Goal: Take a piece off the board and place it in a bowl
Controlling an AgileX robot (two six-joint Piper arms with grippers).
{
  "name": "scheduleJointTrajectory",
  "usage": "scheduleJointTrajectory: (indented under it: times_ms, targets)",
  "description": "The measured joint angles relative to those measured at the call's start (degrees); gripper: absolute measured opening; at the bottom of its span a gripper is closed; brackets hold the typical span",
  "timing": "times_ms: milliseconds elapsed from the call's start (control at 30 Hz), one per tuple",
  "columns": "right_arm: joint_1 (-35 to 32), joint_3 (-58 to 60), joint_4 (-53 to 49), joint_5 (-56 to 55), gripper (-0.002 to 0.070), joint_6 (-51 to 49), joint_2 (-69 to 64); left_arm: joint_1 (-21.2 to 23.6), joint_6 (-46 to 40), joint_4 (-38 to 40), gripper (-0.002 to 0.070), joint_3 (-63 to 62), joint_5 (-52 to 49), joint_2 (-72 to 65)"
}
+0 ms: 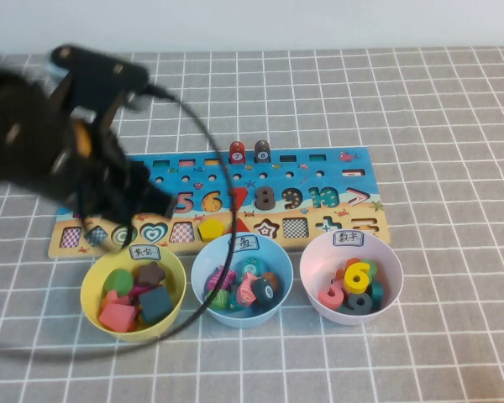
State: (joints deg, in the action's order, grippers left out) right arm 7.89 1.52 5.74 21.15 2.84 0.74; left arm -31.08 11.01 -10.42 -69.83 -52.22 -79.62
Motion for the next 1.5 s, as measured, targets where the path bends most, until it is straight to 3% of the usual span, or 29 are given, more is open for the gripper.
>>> scheduleJointTrajectory:
  times_ms: [300, 533, 700, 1033, 1500]
  targets:
    - [0.0, 0.0, 0.0, 0.0, -0.0017, 0.0, 0.0, -1.1, -1.8, 5.9, 0.0199, 26.8, 20.7, 17.8]
    - [0.0, 0.0, 0.0, 0.0, -0.0017, 0.0, 0.0, -8.6, -2.3, 7.7, 0.0195, 35.4, 30.3, 19.6]
    - [0.0, 0.0, 0.0, 0.0, -0.0017, 0.0, 0.0, -12.8, 3.2, 7.9, 0.0194, 35.8, 34.1, 16.8]
    - [0.0, 0.0, 0.0, 0.0, -0.0017, 0.0, 0.0, -13.8, 10.3, 7.0, 0.0192, 30.2, 30.2, 4.9]
    - [0.0, 0.0, 0.1, 0.0, -0.0017, 0.0, 0.0, -15.9, 17.2, 3.4, 0.0192, 11.9, 13.7, -9.9]
